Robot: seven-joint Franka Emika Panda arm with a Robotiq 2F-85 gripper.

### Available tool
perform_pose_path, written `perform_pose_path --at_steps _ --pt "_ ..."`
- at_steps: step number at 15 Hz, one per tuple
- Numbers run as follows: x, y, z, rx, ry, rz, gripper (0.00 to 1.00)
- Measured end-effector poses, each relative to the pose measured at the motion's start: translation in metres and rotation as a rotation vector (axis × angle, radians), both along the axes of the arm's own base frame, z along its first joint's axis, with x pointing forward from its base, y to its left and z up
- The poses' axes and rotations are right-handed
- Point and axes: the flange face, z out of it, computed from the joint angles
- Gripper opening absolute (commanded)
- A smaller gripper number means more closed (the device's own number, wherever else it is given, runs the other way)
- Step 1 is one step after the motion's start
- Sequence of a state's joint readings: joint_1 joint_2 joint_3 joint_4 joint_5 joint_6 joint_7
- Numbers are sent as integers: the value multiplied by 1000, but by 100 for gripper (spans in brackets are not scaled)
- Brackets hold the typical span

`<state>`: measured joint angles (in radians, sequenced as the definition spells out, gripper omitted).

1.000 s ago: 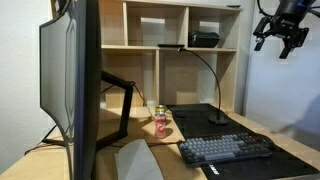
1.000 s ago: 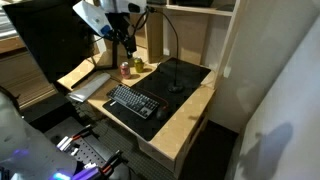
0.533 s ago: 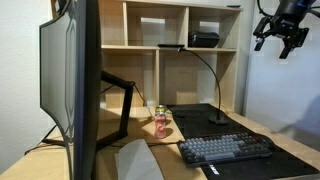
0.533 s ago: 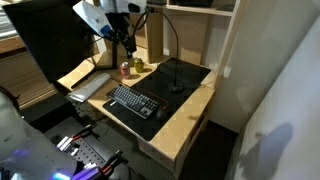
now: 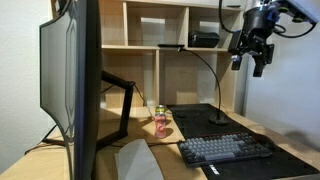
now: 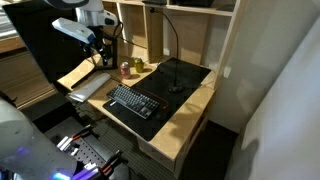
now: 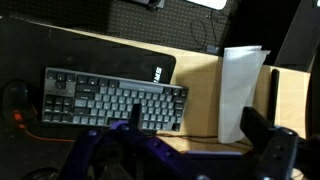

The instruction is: Take the white plain paper and put it near the mouse, then pick up the mouse and place it on the plain paper

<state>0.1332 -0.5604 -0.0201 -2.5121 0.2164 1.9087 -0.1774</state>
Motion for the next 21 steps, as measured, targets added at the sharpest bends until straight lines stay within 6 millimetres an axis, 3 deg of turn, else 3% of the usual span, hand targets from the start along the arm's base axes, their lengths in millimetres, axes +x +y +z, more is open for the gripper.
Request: perform_pose_path --at_steps 2,8,10,14,16,18,21 --pt "-3 12 -2 -5 5 51 100" --pt "-3 18 -10 2 20 77 100" --pt "-3 51 -36 45 46 117 100" --pt "0 140 -96 103 28 178 100" --pt "-1 174 -124 110 10 177 100" --pt "2 183 -137 107 19 178 100" --pt "6 182 -135 110 14 172 100"
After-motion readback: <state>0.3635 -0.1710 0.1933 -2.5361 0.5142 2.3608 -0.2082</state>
